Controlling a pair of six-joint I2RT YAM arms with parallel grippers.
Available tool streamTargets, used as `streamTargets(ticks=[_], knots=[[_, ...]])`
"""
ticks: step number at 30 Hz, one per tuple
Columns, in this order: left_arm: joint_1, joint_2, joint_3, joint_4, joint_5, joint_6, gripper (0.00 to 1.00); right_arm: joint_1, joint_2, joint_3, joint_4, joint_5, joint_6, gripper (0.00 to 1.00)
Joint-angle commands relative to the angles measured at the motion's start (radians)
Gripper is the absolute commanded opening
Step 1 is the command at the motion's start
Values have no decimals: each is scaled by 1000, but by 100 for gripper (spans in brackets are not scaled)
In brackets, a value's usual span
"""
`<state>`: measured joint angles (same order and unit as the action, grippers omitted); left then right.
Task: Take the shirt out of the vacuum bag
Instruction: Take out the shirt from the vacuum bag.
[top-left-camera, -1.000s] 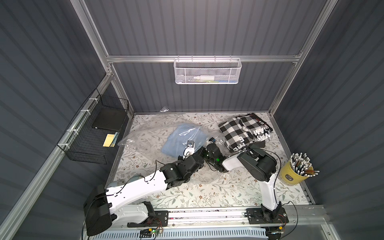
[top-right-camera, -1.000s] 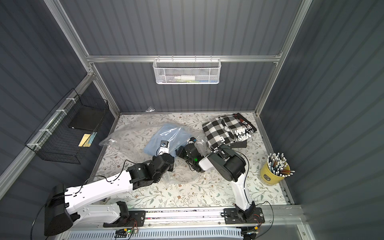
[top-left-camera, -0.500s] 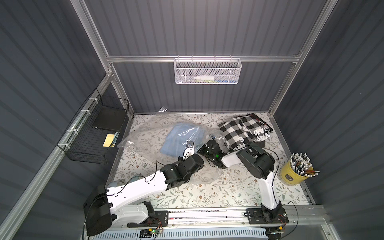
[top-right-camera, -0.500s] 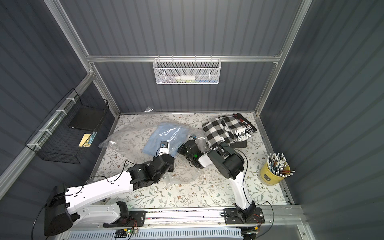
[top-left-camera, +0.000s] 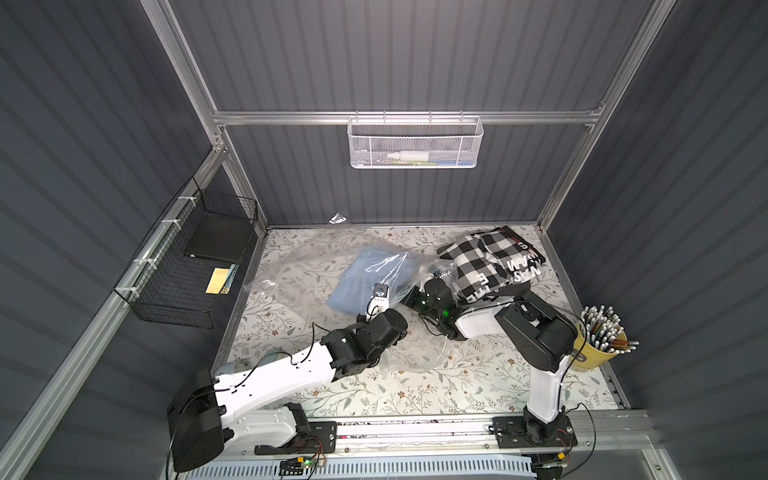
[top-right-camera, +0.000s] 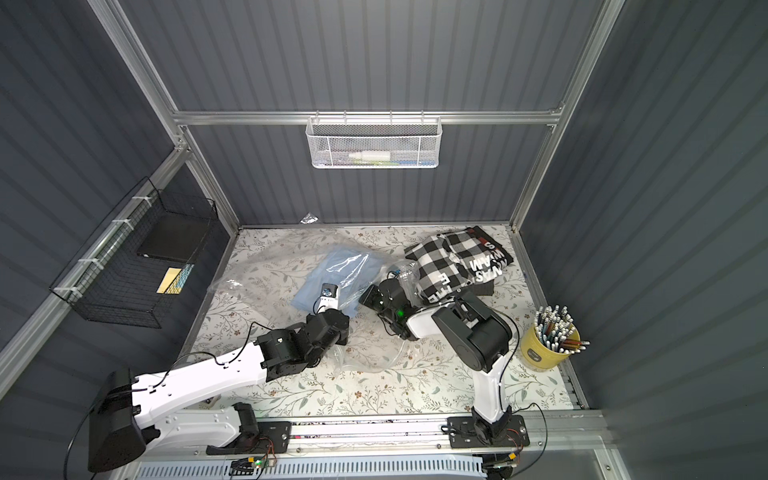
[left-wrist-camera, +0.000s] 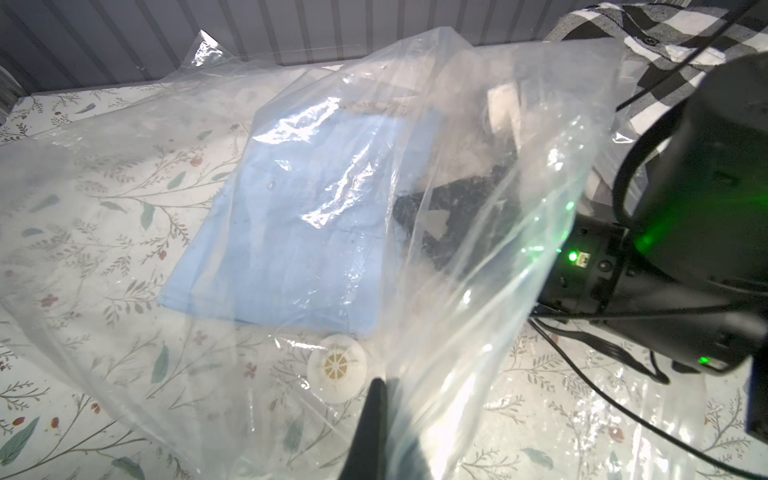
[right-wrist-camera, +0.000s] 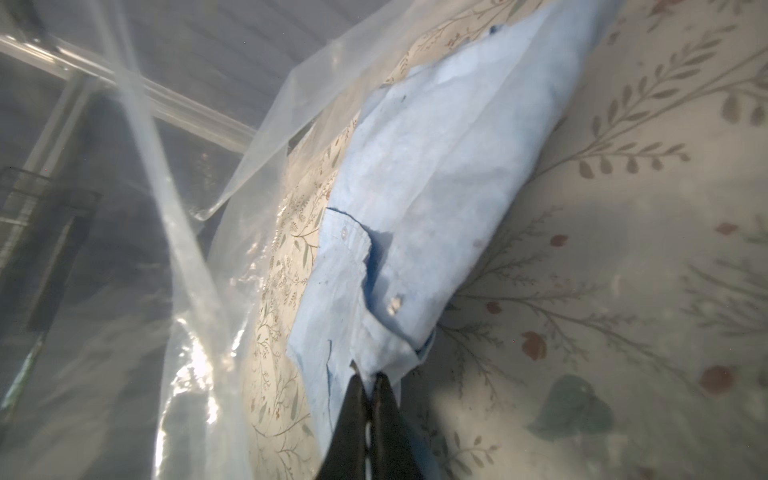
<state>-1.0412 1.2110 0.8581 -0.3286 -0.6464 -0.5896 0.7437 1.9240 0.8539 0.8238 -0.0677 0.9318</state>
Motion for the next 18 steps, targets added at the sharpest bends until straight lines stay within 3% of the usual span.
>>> streamTargets(ticks=[1,18], knots=[[-2,8,-20,-12,0,-18,0,13,-50,-29,44,-15,-16,0],[-2,25,-12,-9,-7,-6,0,102,-337,-230,-61,-3,-56,0]])
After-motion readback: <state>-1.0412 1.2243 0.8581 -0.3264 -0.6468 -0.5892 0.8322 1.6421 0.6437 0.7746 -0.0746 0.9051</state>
